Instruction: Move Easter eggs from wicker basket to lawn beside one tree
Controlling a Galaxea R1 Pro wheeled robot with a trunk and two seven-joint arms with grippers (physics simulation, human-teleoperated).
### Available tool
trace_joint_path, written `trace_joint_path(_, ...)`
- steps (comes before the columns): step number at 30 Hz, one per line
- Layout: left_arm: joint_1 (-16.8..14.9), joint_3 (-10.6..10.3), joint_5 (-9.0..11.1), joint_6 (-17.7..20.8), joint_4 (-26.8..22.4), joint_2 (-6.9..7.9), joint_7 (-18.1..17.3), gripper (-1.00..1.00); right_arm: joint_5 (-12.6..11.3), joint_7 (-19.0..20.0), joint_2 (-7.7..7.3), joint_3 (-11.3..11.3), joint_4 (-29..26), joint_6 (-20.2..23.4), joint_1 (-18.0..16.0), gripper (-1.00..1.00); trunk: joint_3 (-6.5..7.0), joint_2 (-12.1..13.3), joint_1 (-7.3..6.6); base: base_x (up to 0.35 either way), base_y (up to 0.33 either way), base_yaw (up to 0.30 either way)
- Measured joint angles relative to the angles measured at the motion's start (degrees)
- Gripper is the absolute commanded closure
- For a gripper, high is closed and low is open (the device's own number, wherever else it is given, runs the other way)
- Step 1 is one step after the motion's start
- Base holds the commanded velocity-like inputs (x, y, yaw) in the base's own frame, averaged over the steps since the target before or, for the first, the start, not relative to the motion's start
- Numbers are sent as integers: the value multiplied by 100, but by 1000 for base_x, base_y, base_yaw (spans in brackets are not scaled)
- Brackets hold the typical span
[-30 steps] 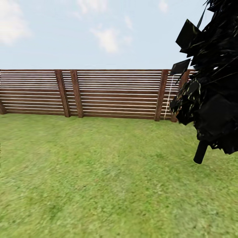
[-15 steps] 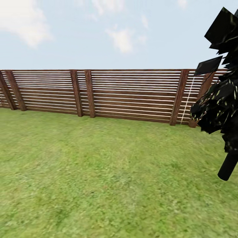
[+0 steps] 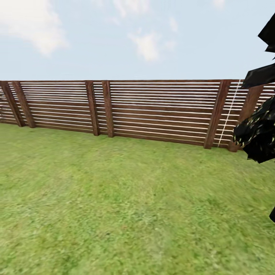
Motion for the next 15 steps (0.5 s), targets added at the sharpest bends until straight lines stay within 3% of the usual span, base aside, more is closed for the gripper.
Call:
trace_joint_path(4, -1, 0, 0, 0, 4, -3, -1, -100, 0, 0, 0, -5, -2, 2, 0, -100, 0, 0, 0, 336, 0, 194)
trace_joint_path(11, -2, 0, 0, 0, 1, -5, 0, -100, 1, 6, -5, 2, 2, -3, 0, -100, 0, 0, 0, 336, 0, 27)
trace_joint_path(15, 0, 0, 0, 0, 5, -7, -1, -100, -2, 0, 0, -3, -3, -3, 0, -100, 0, 0, 0, 336, 0, 203)
